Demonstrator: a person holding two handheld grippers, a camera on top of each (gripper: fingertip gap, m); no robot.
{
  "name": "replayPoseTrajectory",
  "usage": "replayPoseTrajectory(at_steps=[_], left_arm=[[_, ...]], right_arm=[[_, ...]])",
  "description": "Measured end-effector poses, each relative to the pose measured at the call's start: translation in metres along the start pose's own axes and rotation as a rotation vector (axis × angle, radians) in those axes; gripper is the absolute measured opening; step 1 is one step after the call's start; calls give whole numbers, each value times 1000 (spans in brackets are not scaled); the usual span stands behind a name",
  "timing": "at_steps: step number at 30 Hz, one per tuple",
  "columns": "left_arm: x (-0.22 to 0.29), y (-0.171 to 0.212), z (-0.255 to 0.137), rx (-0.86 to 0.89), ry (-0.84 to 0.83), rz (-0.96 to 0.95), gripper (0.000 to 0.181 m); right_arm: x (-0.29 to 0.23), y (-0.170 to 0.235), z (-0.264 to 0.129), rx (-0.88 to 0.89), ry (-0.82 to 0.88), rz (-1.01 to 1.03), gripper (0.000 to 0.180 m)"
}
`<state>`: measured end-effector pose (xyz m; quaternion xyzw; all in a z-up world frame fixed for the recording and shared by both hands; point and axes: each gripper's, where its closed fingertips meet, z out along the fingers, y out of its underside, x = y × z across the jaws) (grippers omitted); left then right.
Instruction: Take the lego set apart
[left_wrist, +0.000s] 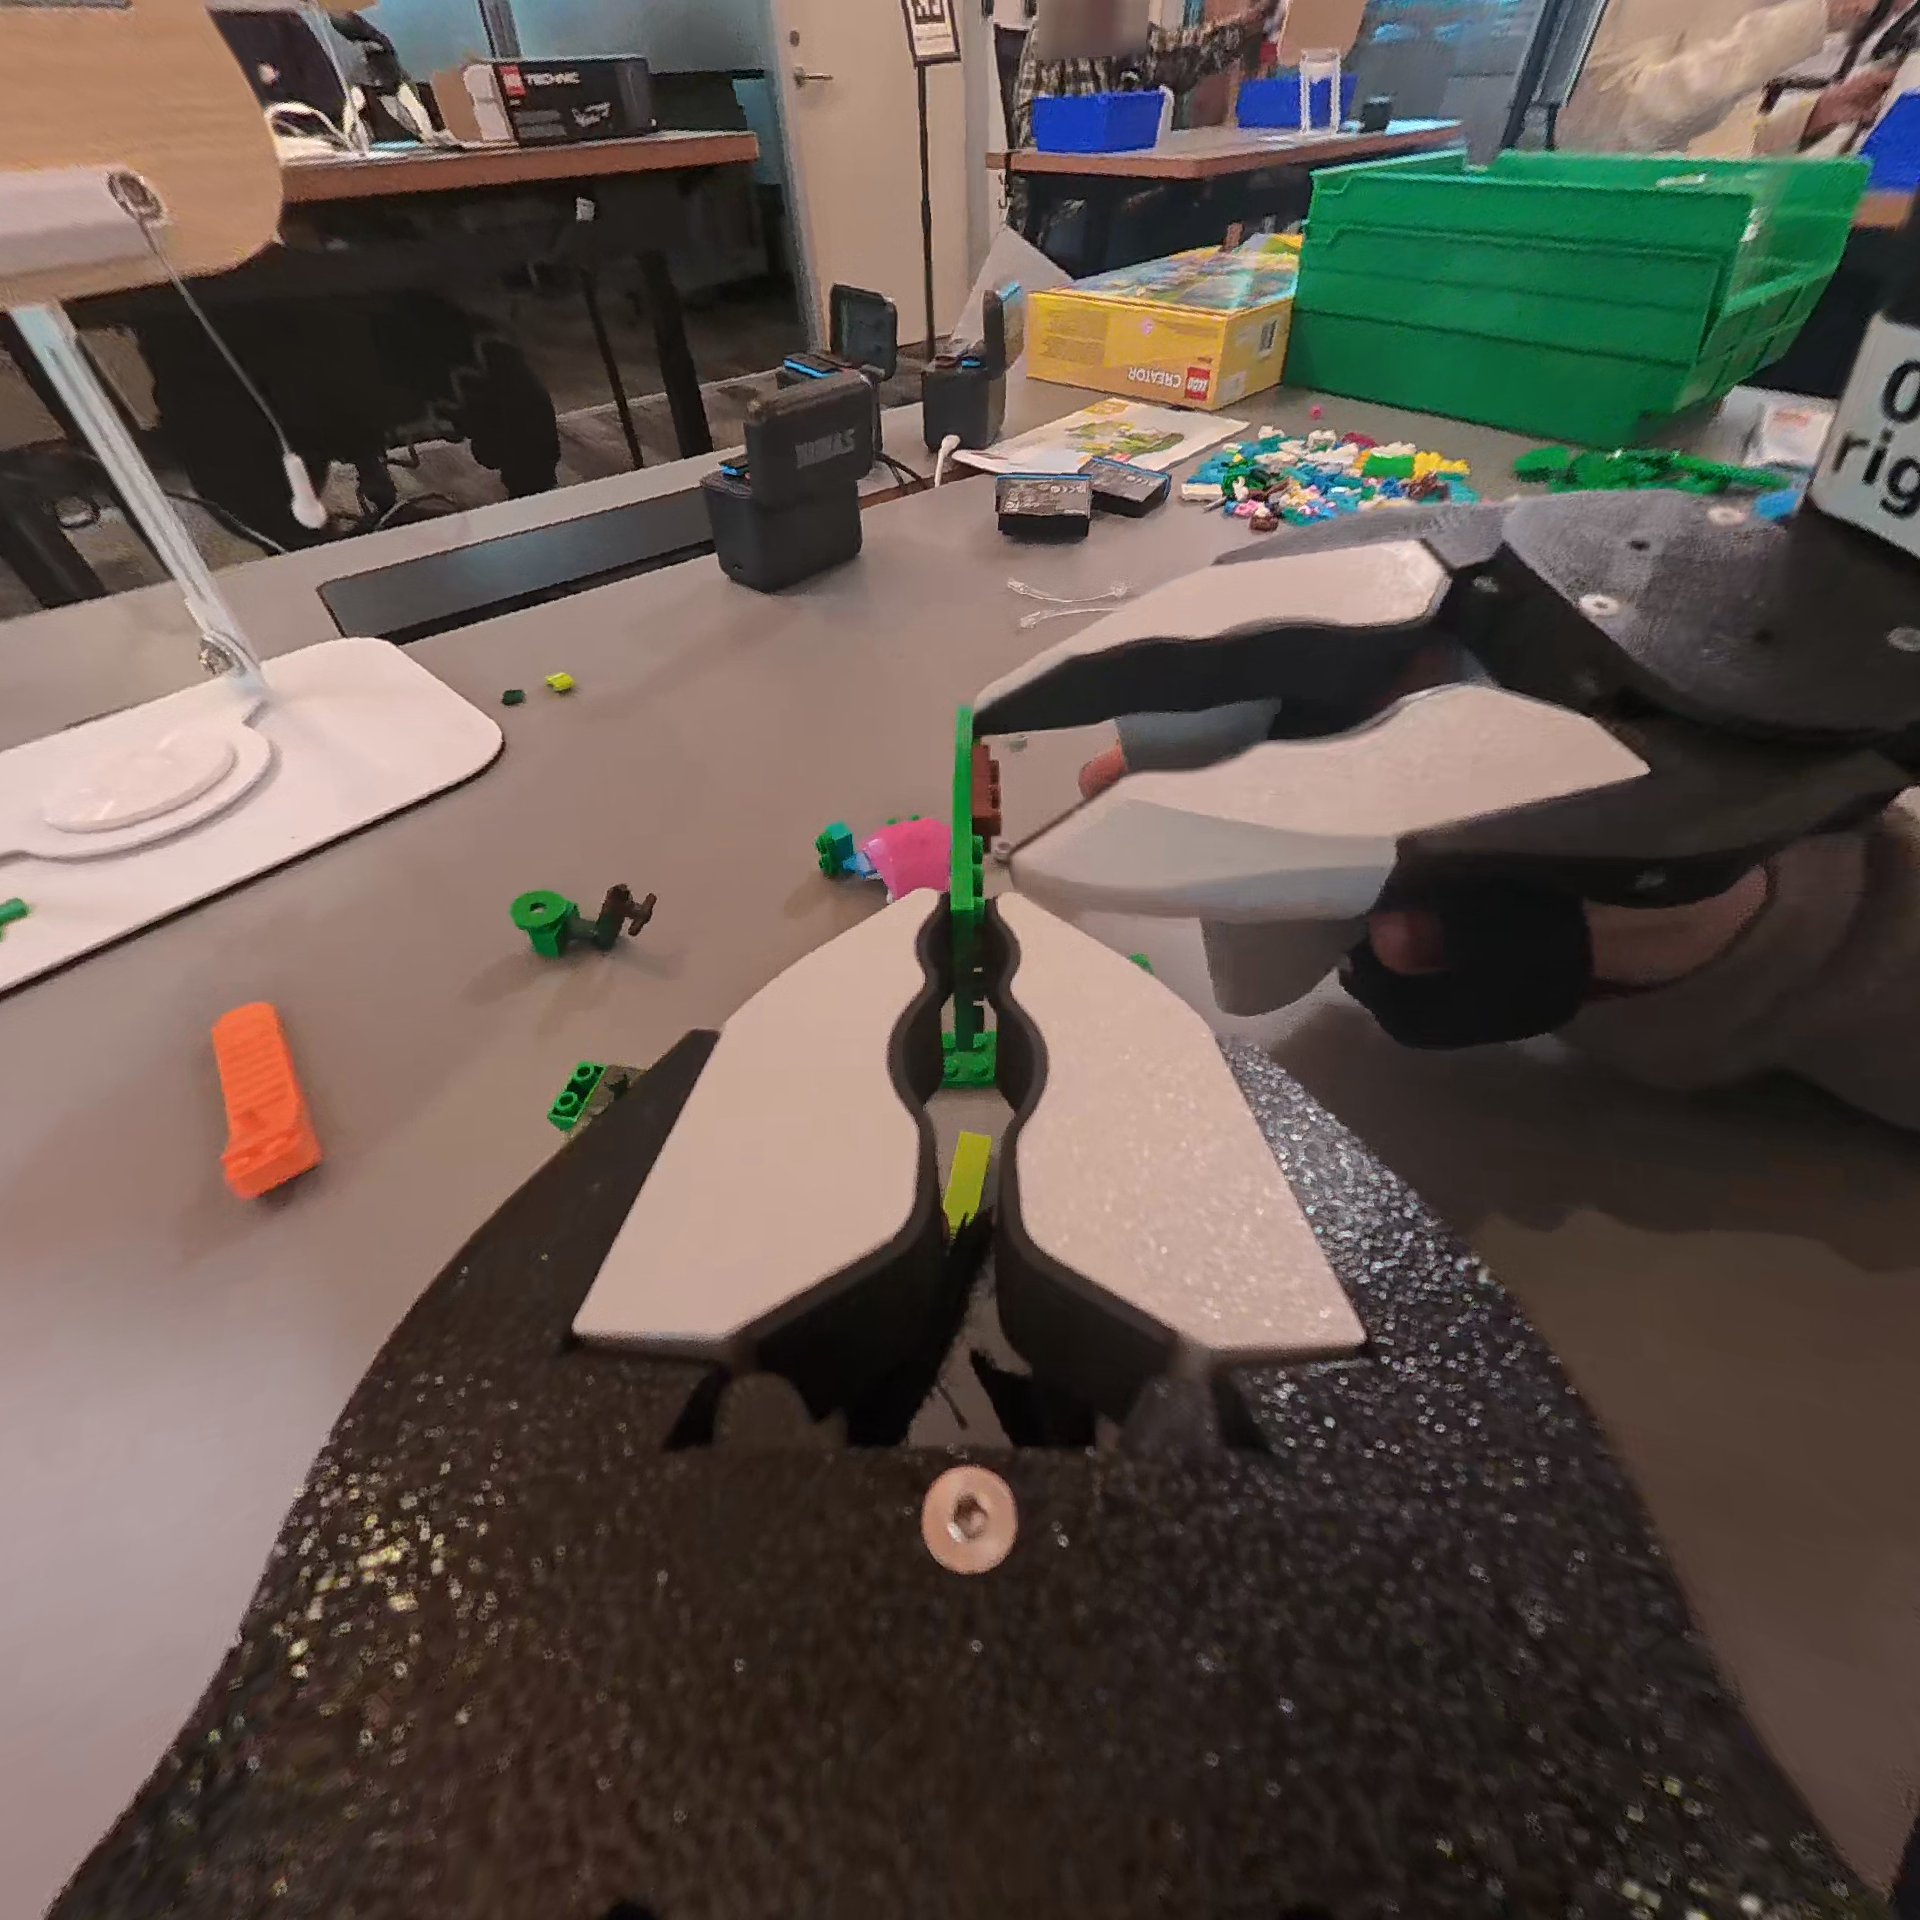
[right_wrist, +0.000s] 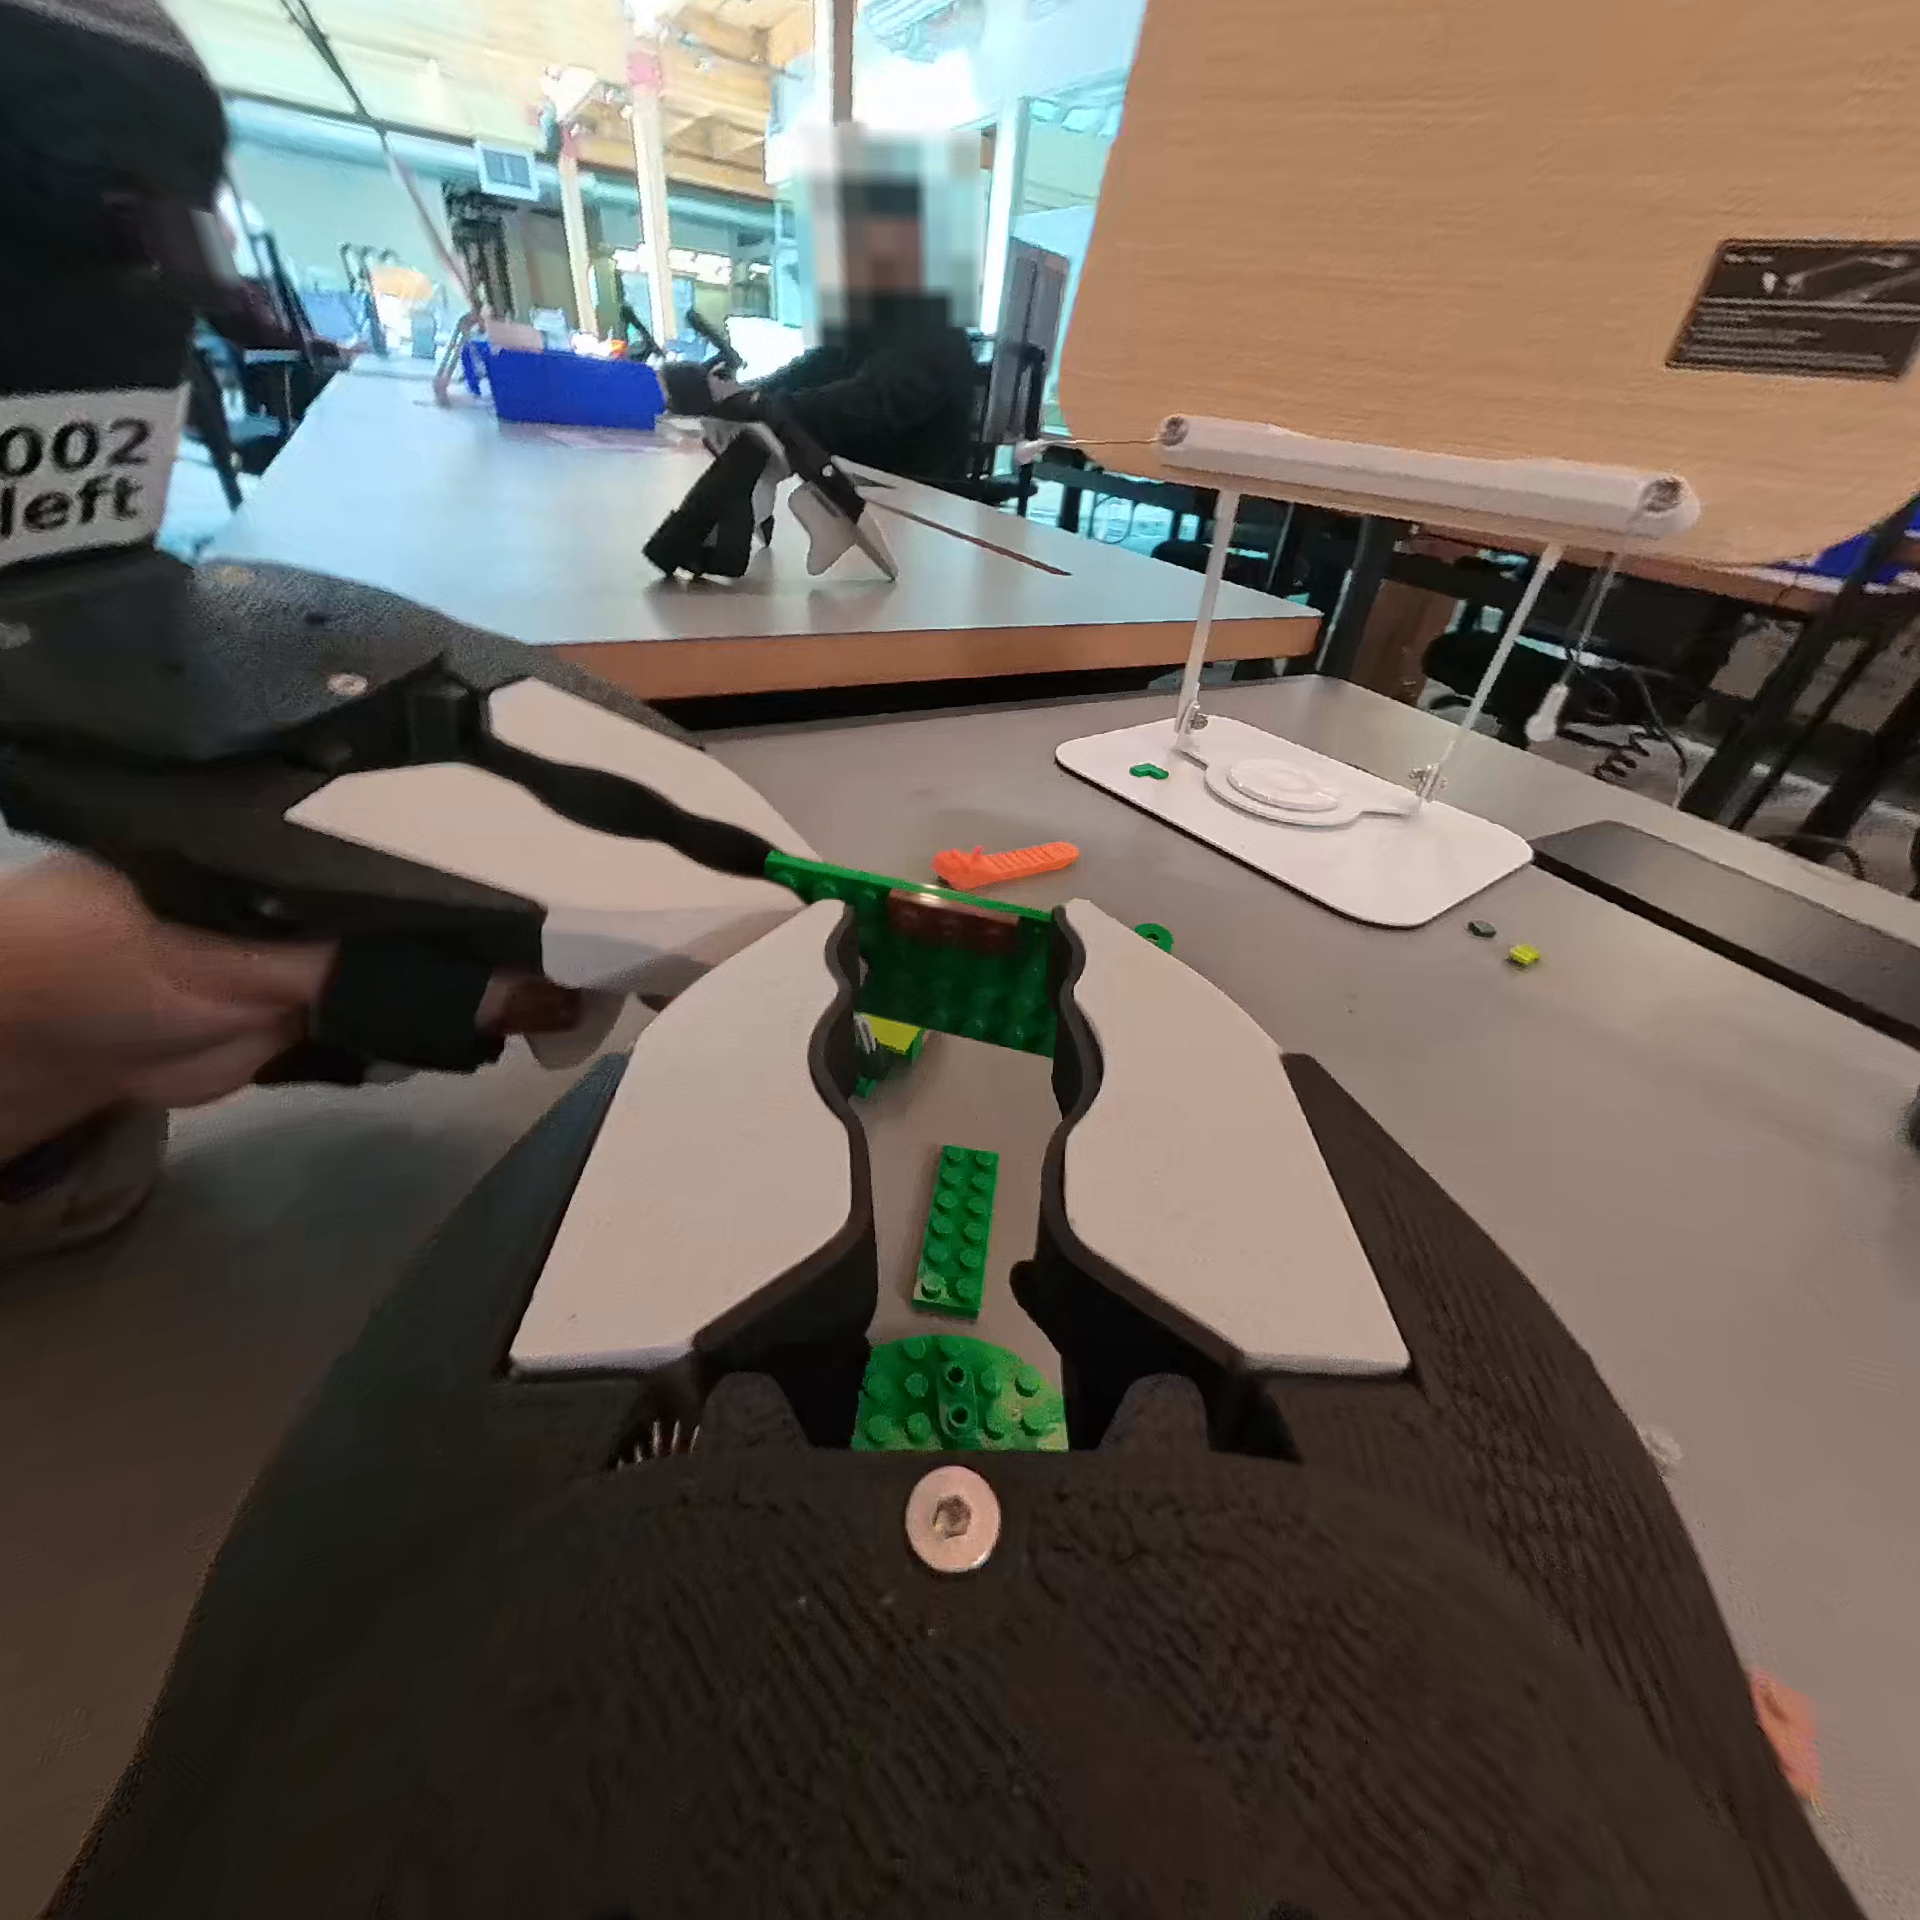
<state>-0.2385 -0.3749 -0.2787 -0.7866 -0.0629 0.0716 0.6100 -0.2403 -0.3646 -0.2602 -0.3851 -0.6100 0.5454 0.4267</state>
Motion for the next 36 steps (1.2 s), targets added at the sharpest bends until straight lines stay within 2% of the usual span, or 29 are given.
replayPoseTrajectory(at_steps=[6, 14, 25, 36], left_arm=[[2, -4, 1, 20, -39, 61, 4], [7, -7, 1, 40, -31, 112, 4], [10, -5, -3, 34, 12, 163, 4], [16, 8, -4, -38, 92, 223, 7]], right_arm=[[12, -2, -2, 12, 55, 63, 41], [9, -2, -3, 22, -18, 159, 41], [6, -2, -5, -10, -19, 79, 37], [-1, 9, -7, -63, -155, 55, 37]])
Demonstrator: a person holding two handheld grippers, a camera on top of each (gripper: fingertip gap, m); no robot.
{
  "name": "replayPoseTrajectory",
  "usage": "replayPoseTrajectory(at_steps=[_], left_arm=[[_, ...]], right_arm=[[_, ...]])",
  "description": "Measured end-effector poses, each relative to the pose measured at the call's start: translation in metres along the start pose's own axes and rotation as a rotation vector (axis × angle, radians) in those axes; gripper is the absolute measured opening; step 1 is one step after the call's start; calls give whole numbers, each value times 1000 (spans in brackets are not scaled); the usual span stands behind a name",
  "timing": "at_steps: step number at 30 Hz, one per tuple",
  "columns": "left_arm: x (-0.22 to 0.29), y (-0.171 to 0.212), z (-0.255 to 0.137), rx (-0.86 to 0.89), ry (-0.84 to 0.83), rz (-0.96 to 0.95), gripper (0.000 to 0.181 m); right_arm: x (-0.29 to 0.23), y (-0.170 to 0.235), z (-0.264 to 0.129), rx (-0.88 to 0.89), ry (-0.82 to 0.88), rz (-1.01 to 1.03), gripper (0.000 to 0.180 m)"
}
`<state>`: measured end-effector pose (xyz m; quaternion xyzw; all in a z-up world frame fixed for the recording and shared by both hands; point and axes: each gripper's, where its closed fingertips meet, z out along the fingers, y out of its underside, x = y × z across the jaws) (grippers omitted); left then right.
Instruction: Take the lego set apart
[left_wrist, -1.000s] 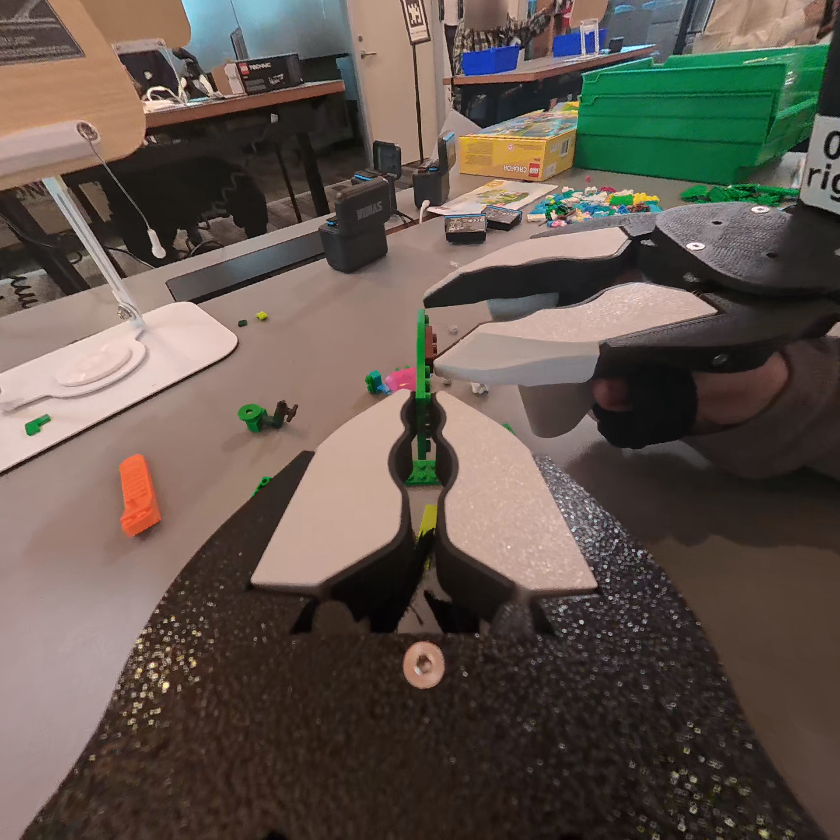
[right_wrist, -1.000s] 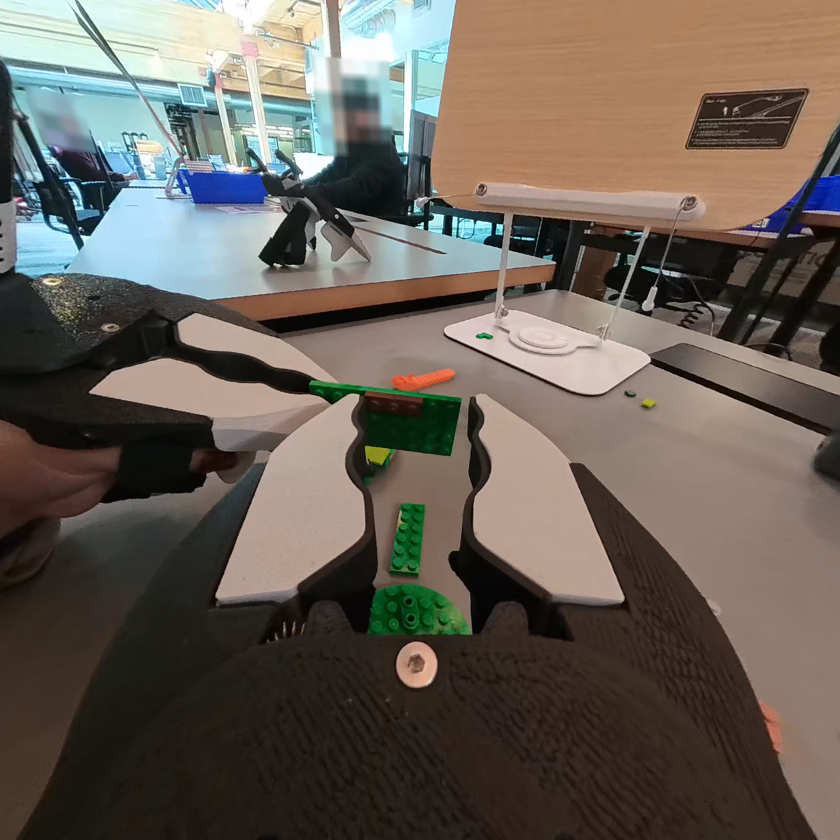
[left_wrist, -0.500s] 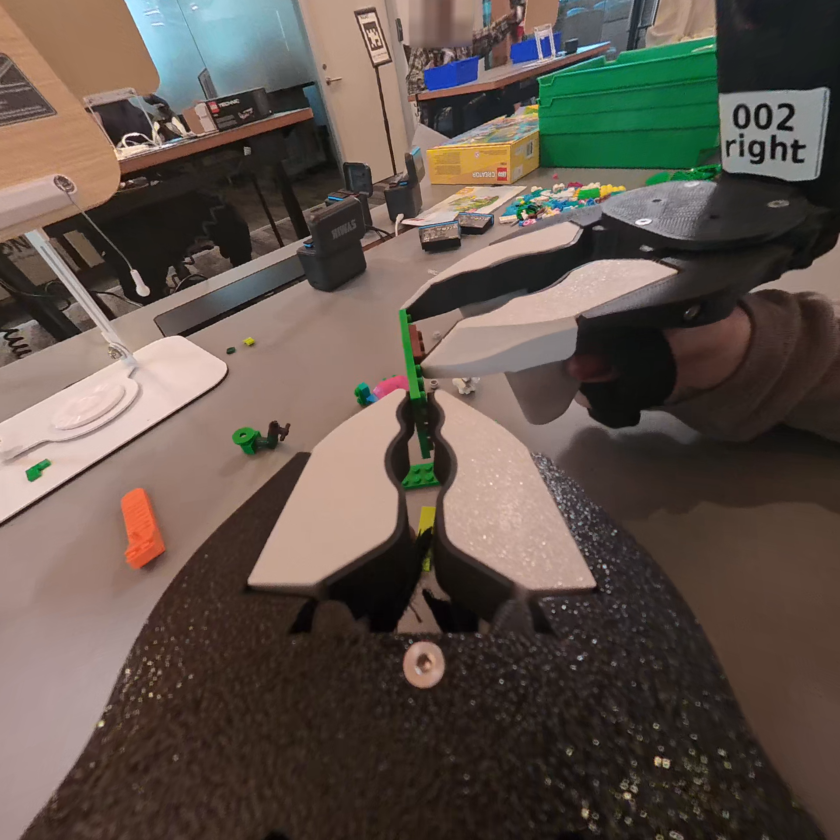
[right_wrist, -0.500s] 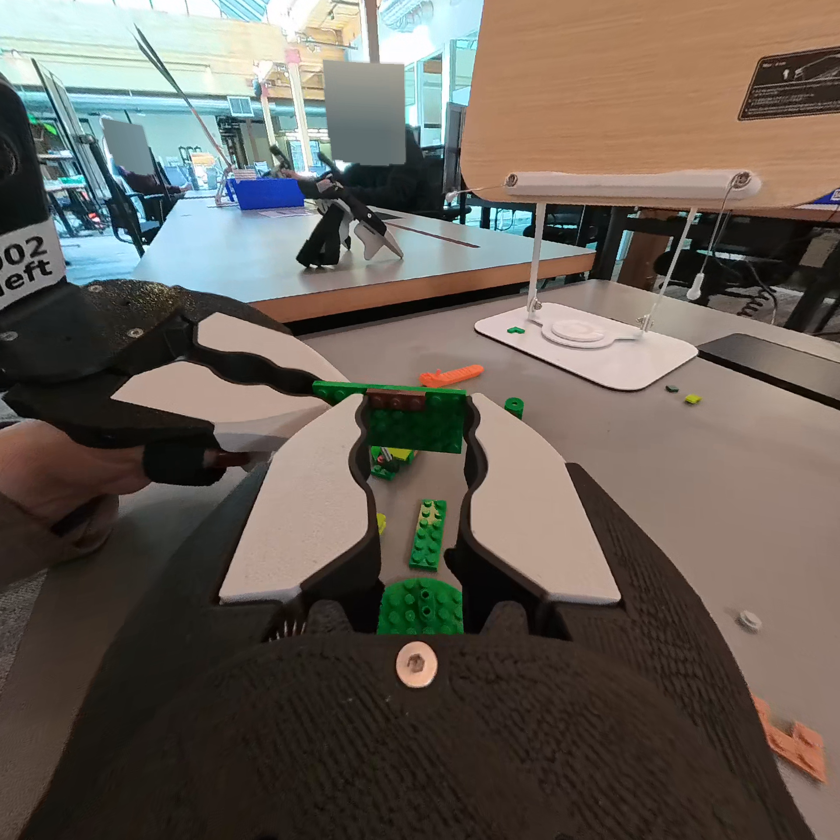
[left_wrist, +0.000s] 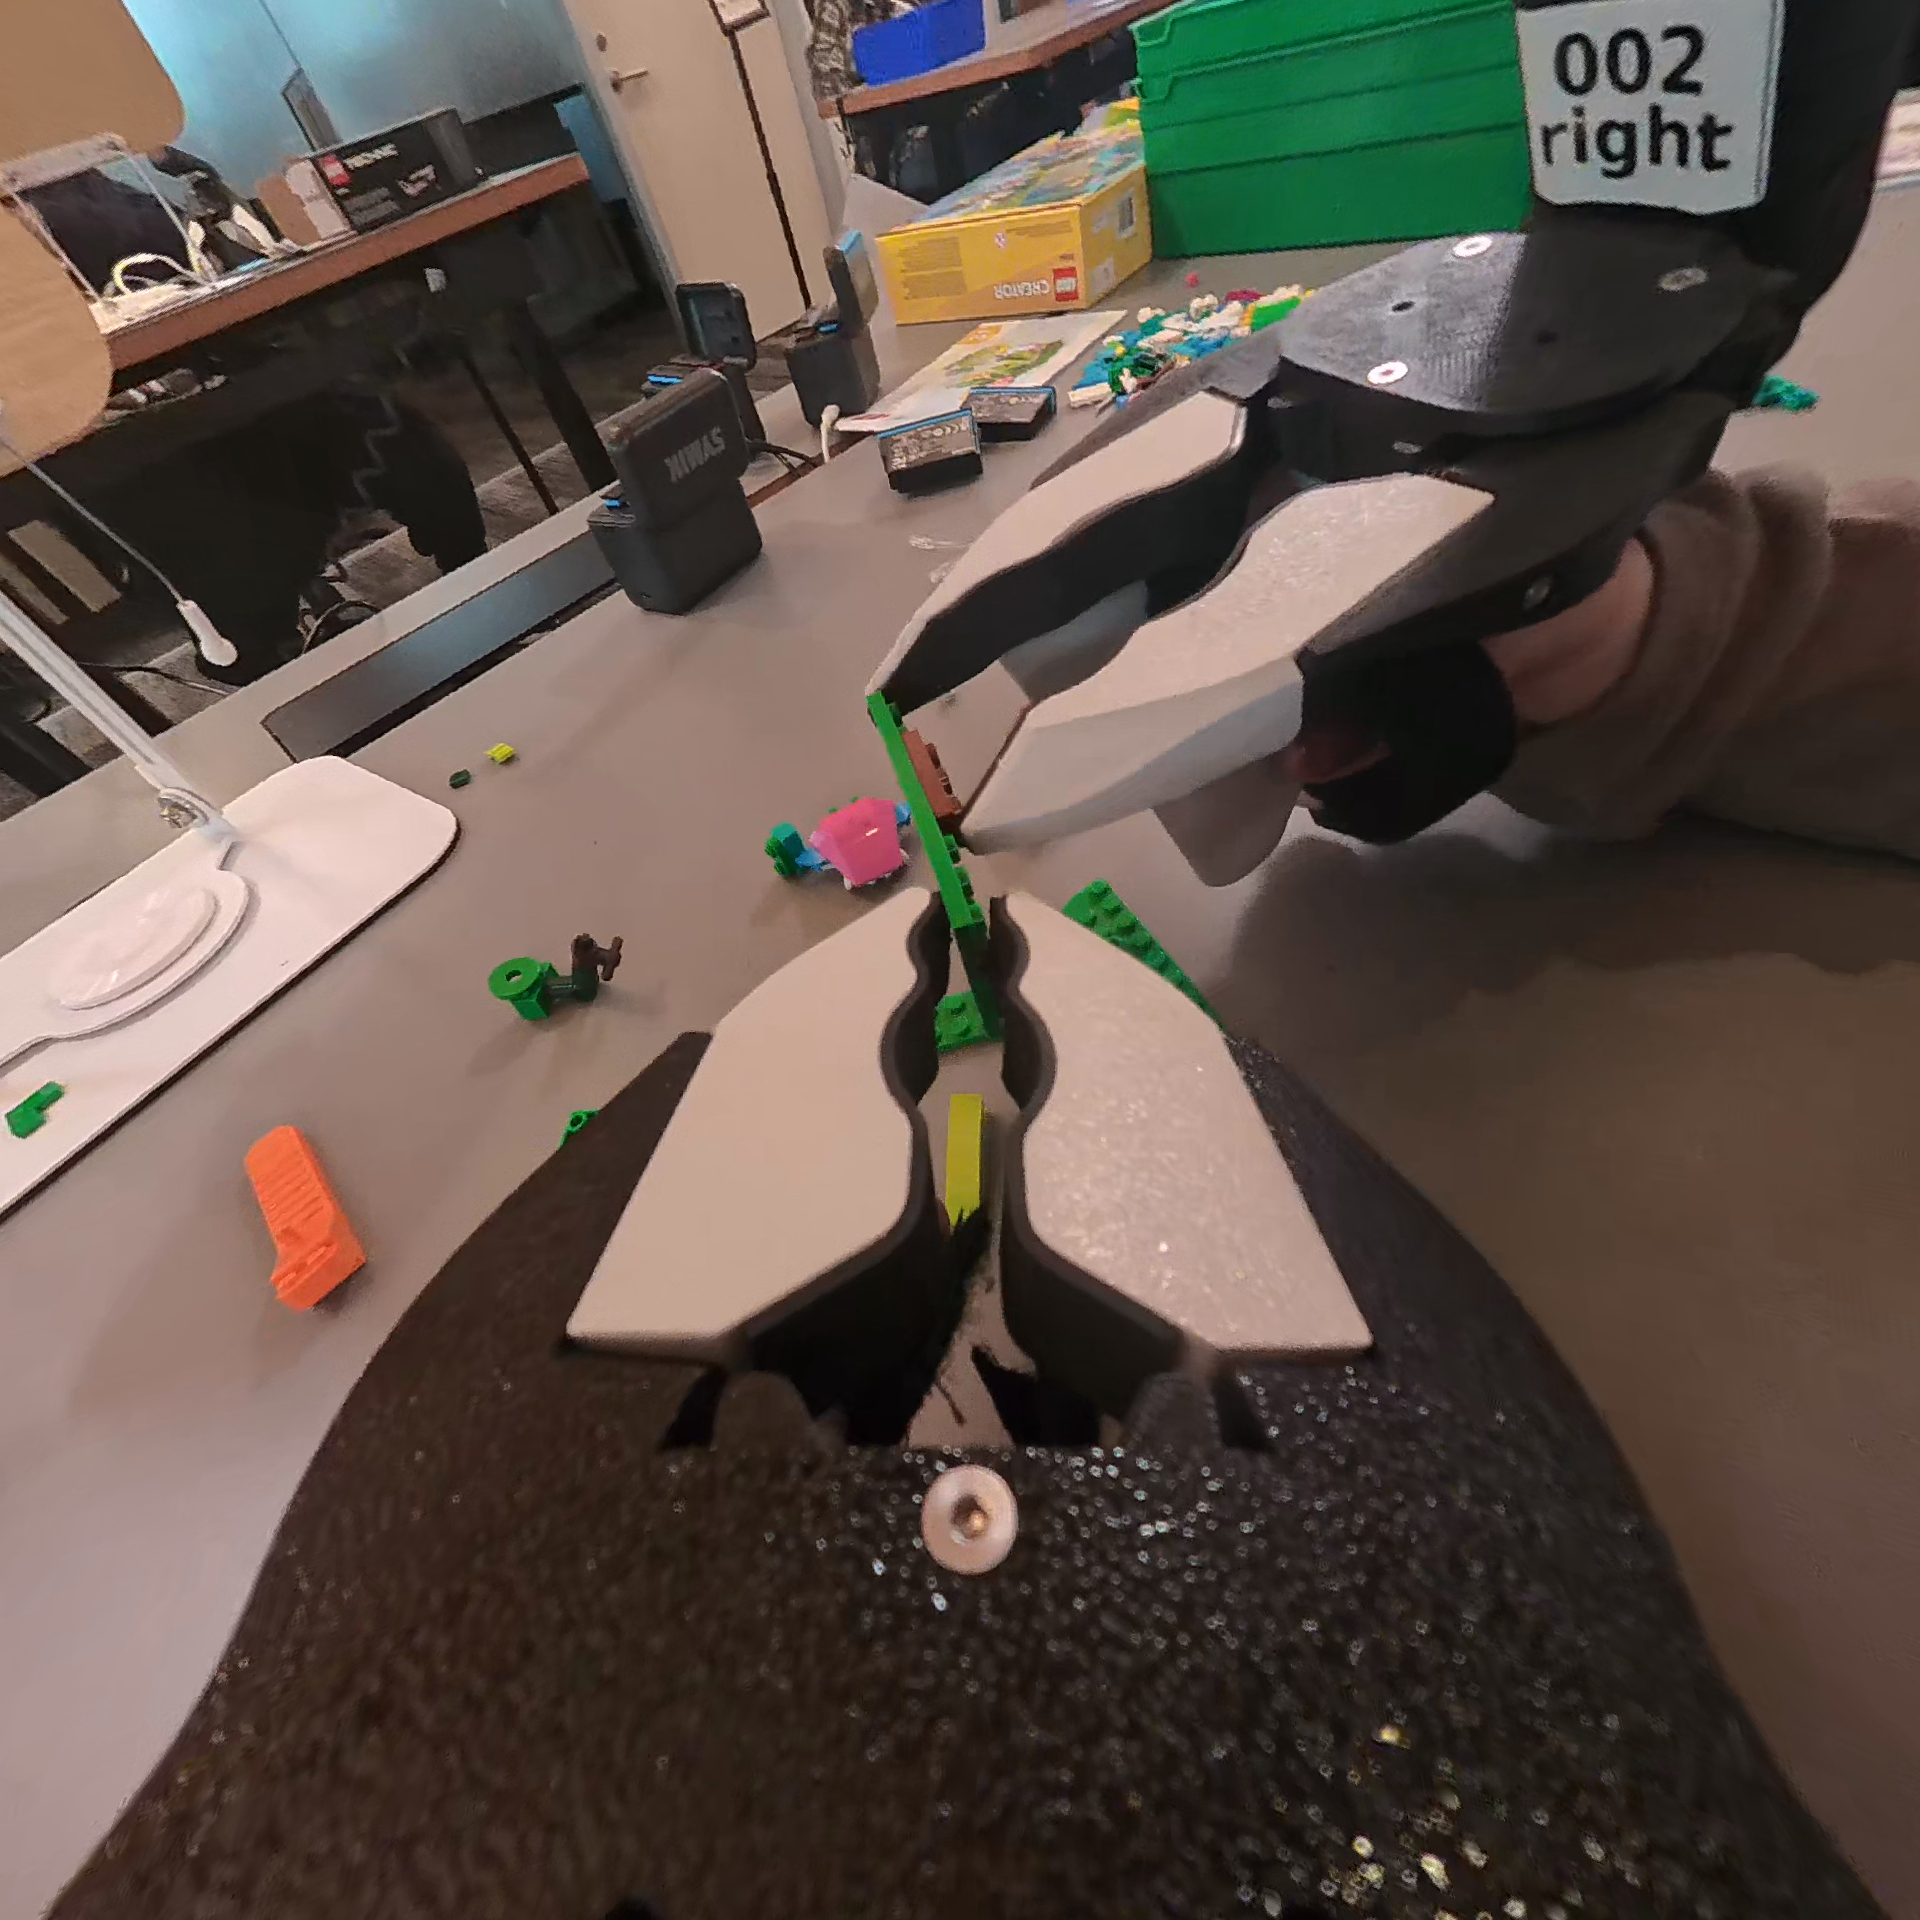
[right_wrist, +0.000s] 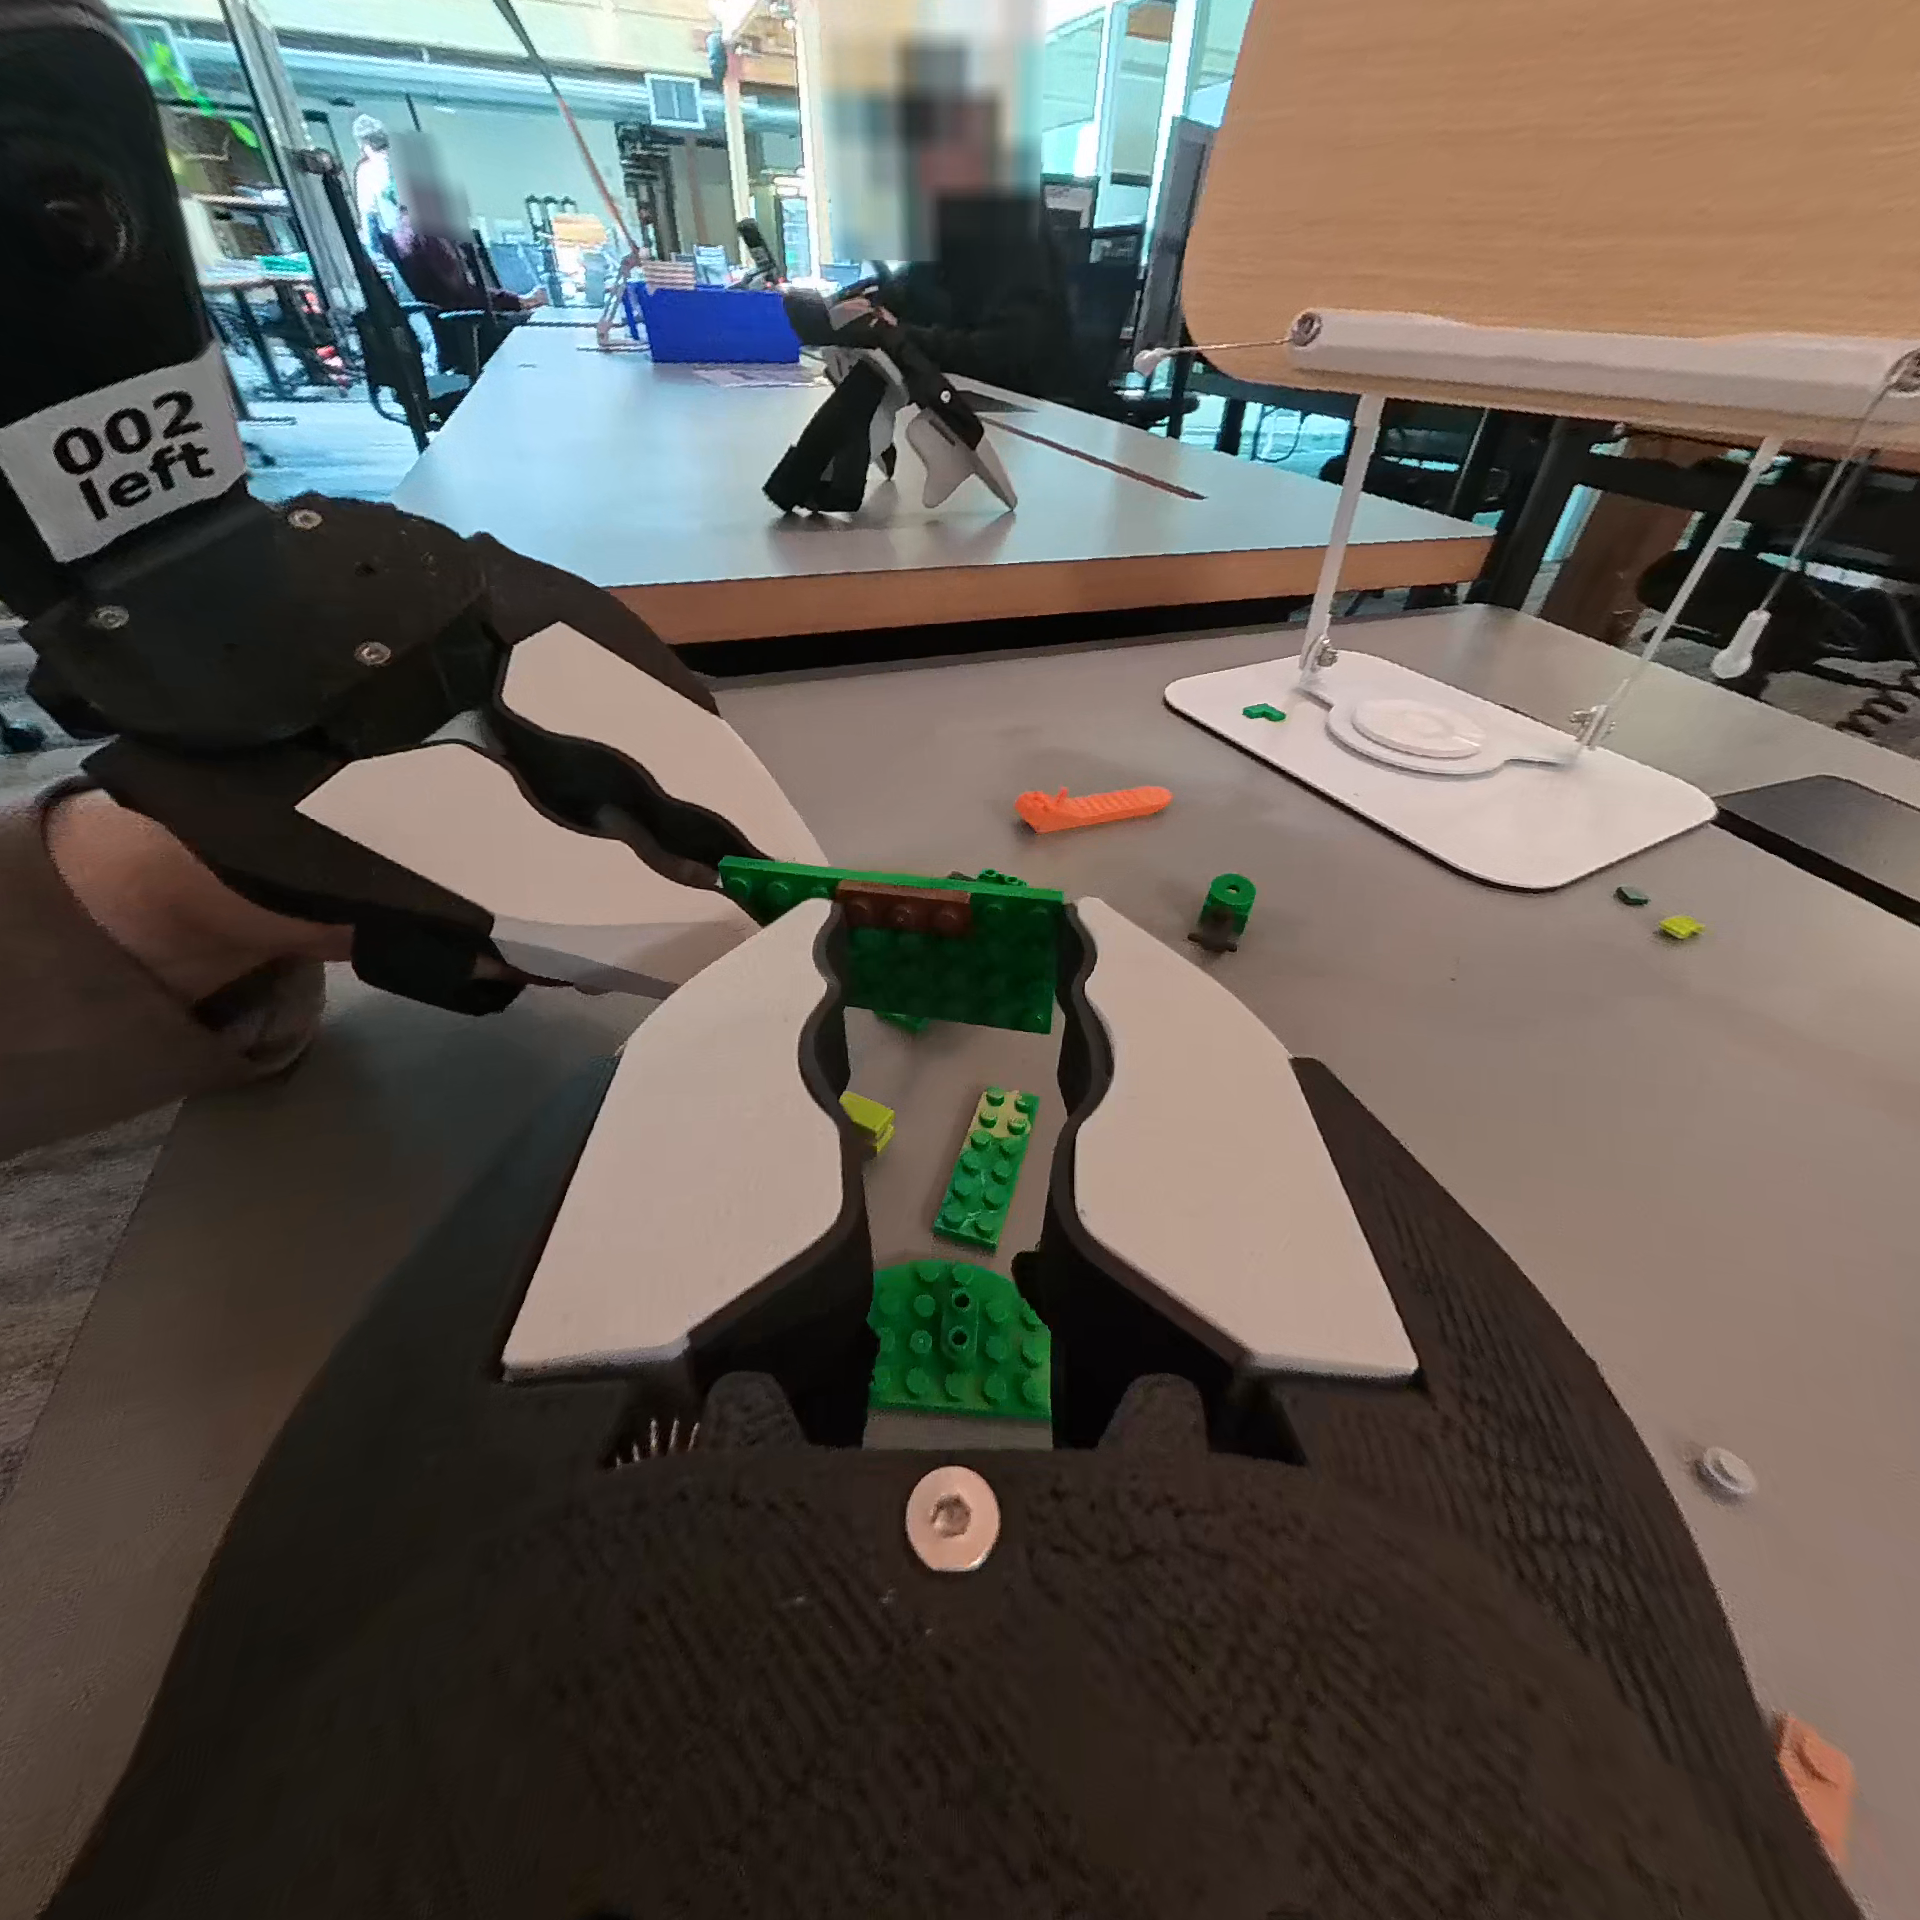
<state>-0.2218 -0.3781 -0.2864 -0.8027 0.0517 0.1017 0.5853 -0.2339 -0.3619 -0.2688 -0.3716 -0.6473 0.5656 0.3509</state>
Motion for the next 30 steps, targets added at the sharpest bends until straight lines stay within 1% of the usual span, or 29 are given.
replayPoseTrajectory(at_steps=[1, 2, 5, 7, 10, 12, 15, 18, 20, 22, 24, 26, 28, 30], left_arm=[[-1, 1, -1, -8, -4, 4, 7], [-4, 2, -3, -13, -12, 6, 5], [-7, -2, -9, 22, 12, -43, 4], [-9, 1, -5, -2, -10, -56, 4], [-10, 3, 2, -26, -46, -109, 4], [-13, 3, 4, -26, -82, -95, 4], [-17, -4, 3, 25, -165, 45, 4], [-18, -20, -1, 119, -251, 149, 4], [-17, -30, -3, 174, -293, 192, 4], [-14, -34, -3, 193, -319, 228, 4], [-14, -39, -6, 223, -343, 247, 4], [-18, -40, -9, 227, -379, 249, 4], [-18, -40, -10, 229, -387, 262, 4], [-15, -41, -8, 243, -372, 254, 4]], right_arm=[[1, 1, 0, -7, -6, -3, 36], [9, 3, -3, -15, 39, -15, 2], [8, -1, -7, 24, -2, 8, 0], [10, 1, -6, 2, 18, -17, 5], [10, 6, -3, -25, 48, -90, 21], [9, 6, -1, -25, 48, -54, 30], [12, -2, -2, 42, 25, 155, 30], [9, -12, -3, 129, -98, 471, 31], [5, -11, -1, 130, -163, 613, 31], [-1, -11, 0, 144, -223, 701, 30], [-5, -17, -1, 193, -292, 787, 28], [-6, -26, -4, 261, -369, 873, 33], [-4, -28, -6, 286, -384, 908, 38], [-4, -28, -5, 287, -370, 893, 39]])
